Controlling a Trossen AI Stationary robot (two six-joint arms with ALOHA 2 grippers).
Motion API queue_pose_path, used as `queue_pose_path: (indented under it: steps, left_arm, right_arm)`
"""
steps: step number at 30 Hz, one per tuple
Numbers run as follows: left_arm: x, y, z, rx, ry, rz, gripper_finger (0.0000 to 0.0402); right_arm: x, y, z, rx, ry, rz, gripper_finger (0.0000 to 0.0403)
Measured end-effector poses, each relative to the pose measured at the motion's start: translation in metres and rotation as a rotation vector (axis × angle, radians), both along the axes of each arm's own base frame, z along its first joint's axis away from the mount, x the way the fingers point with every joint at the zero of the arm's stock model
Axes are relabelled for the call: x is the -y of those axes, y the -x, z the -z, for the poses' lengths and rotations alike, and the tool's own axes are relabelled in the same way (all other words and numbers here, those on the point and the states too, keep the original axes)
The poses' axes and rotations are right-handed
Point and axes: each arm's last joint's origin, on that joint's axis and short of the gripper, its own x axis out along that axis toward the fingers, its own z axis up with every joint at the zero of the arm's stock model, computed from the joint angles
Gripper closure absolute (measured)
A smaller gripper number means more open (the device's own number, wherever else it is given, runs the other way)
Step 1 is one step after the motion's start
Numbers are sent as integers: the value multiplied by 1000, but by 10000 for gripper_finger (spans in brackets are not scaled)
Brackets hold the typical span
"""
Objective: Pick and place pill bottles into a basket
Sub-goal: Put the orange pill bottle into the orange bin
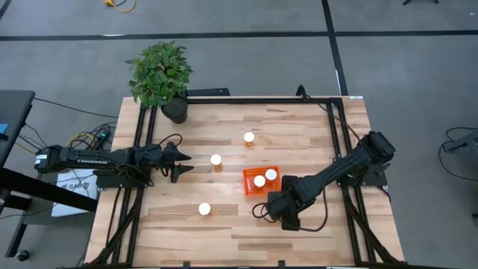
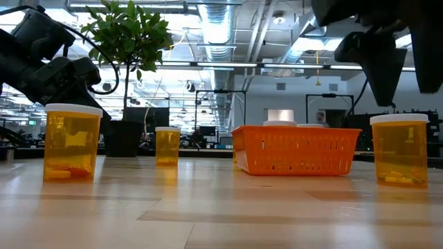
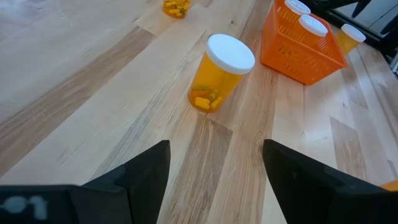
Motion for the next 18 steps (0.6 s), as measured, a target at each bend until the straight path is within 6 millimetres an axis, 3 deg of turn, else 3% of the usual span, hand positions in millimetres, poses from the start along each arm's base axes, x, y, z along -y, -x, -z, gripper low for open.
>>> queue_pose_path:
  steps: [18]
  left_arm:
    - [0, 0, 0, 0, 0, 0, 156]
  right_arm:
    - [-3, 0, 12, -37, 59, -26, 130]
